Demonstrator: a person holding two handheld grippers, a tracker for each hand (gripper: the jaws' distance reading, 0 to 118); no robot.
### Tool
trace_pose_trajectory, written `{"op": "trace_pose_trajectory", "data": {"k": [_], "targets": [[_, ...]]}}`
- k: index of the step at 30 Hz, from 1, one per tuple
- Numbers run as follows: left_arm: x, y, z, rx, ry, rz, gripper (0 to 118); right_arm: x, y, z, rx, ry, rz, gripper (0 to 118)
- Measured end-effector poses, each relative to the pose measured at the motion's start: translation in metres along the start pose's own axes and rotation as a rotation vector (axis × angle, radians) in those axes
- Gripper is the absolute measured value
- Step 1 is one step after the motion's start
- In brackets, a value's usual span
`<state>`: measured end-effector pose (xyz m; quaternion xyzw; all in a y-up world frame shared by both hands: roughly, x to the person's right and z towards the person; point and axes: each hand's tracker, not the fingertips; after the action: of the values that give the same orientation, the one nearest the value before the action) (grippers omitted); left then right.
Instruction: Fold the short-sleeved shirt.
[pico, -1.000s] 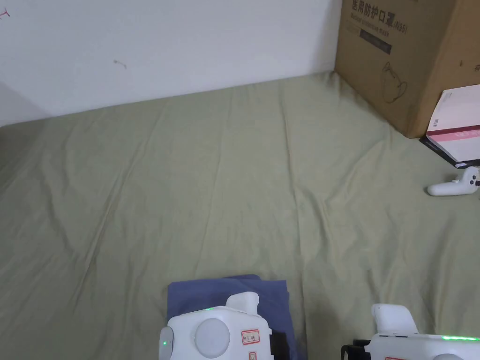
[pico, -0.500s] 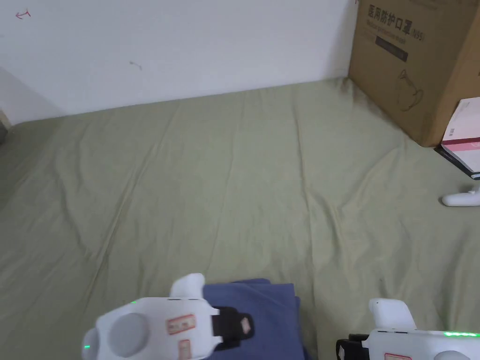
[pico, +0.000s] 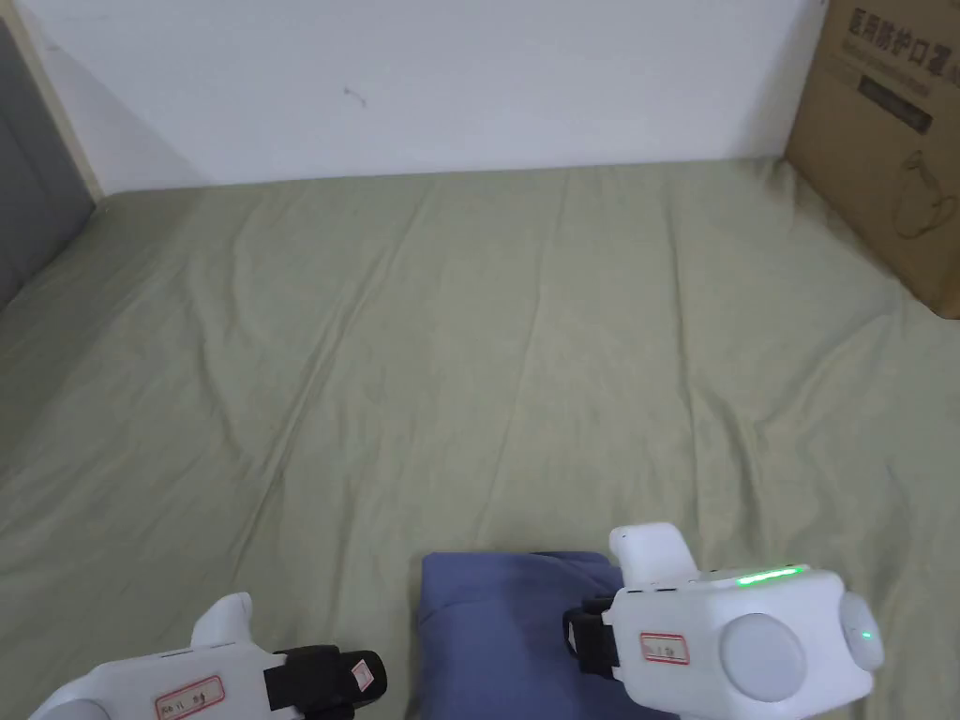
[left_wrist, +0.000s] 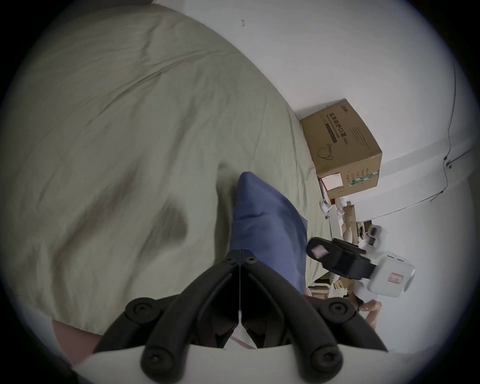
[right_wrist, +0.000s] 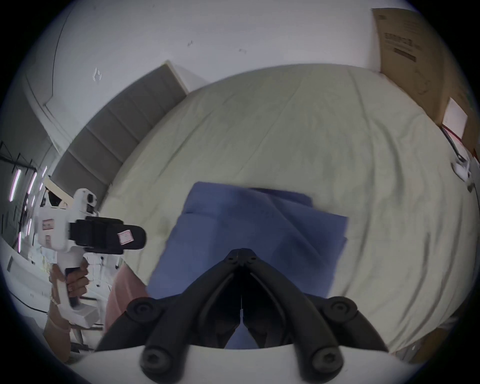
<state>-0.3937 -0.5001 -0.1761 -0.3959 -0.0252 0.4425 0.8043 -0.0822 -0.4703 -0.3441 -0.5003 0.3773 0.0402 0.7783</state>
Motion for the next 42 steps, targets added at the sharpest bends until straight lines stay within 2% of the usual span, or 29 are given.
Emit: {"op": "trace_pose_trajectory", "data": {"k": [2, 3, 4, 5, 6, 8, 9, 10, 18, 21, 22, 23, 24, 25, 26, 27, 33, 37, 42], "targets": [[-0.007, -0.001, -0.004, -0.009, -0.016, 0.016, 0, 0.003, 0.0, -0.029, -0.083, -0.097, 0.011, 0], [-0.012, 0.0, -0.008, -0.014, -0.03, 0.028, 1, 0.007, -0.002, -0.039, -0.101, -0.09, -0.036, 0], [-0.014, 0.001, -0.01, -0.02, -0.046, 0.03, 8, 0.01, -0.003, -0.042, -0.094, -0.064, -0.075, 0], [-0.015, 0.003, -0.011, -0.026, -0.063, 0.028, 25, 0.013, -0.002, -0.039, -0.061, -0.044, -0.103, 0], [-0.017, 0.005, -0.014, -0.025, -0.08, 0.028, 54, 0.014, -0.001, -0.035, -0.06, -0.045, -0.095, 0], [-0.018, 0.011, -0.025, -0.057, -0.116, 0.031, 98, 0.016, 0.0, -0.036, -0.067, -0.038, -0.087, 0], [-0.018, 0.015, -0.033, -0.088, -0.146, 0.045, 114, 0.017, 0.0, -0.035, -0.069, -0.036, -0.085, 0], [-0.017, 0.018, -0.042, -0.108, -0.178, 0.05, 116, 0.017, 0.0, -0.035, -0.07, -0.034, -0.085, 0], [-0.007, 0.027, -0.107, -0.197, -0.384, 0.223, 116, 0.018, -0.001, -0.033, -0.069, -0.02, -0.088, 0], [-0.003, 0.03, -0.119, -0.244, -0.349, 0.126, 112, 0.017, -0.001, -0.031, -0.067, -0.021, -0.097, 0], [-0.001, 0.029, -0.121, -0.251, -0.296, 0.093, 105, 0.016, -0.002, -0.031, -0.067, -0.025, -0.097, 0], [0.002, 0.028, -0.118, -0.246, -0.237, 0.065, 91, 0.014, -0.001, -0.029, -0.065, -0.03, -0.095, 0], [-0.001, 0.029, -0.119, -0.257, -0.169, 0.053, 45, 0.011, -0.001, -0.027, -0.063, -0.042, -0.09, 0], [-0.004, 0.028, -0.121, -0.275, -0.176, 0.096, 33, 0.01, -0.001, -0.026, -0.062, -0.063, -0.081, 0], [-0.012, 0.029, -0.119, -0.277, -0.27, 0.154, 33, 0.007, 0.0, -0.024, -0.061, -0.059, -0.077, 0], [-0.014, 0.031, -0.116, -0.266, -0.266, 0.149, 33, 0.005, 0.0, -0.021, -0.057, -0.057, -0.07, 0], [-0.003, 0.053, -0.069, -0.245, -0.098, -0.067, 33, -0.008, 0.005, 0.002, -0.006, -0.07, -0.058, 0], [-0.022, 0.09, -0.011, -0.201, 0.098, -0.171, 33, -0.012, 0.007, 0.009, 0.017, -0.066, -0.066, 0], [-0.065, 0.149, 0.068, -0.138, 0.473, -0.261, 33, -0.018, 0.002, 0.004, 0.01, -0.064, -0.078, 0]]}}
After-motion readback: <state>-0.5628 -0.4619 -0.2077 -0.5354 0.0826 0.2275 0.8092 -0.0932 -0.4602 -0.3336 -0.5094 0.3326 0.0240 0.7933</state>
